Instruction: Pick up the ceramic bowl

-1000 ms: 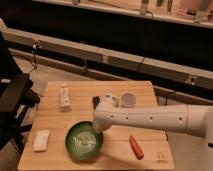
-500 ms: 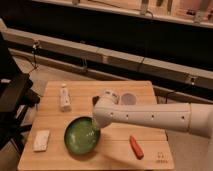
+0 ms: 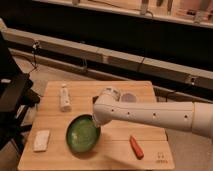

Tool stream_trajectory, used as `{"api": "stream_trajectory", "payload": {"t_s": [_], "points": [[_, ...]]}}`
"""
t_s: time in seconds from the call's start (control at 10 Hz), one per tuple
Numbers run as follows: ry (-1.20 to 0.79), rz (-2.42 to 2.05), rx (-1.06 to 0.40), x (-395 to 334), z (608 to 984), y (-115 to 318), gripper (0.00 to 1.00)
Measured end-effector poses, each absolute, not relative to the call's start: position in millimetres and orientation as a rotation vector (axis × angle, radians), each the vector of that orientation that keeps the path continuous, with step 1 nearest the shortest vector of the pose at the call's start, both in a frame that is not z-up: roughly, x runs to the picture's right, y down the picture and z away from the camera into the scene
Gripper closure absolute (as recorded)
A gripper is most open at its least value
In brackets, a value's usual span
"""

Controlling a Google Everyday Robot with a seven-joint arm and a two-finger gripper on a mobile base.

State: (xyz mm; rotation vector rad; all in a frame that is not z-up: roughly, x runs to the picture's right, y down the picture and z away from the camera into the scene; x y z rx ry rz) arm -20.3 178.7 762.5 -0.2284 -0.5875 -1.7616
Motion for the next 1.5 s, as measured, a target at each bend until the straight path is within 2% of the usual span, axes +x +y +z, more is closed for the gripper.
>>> {"api": "stream_trajectory", "payload": {"t_s": [1.5], "points": [[-0.573,-1.775,-0.197,-1,758,132,0.99]]}}
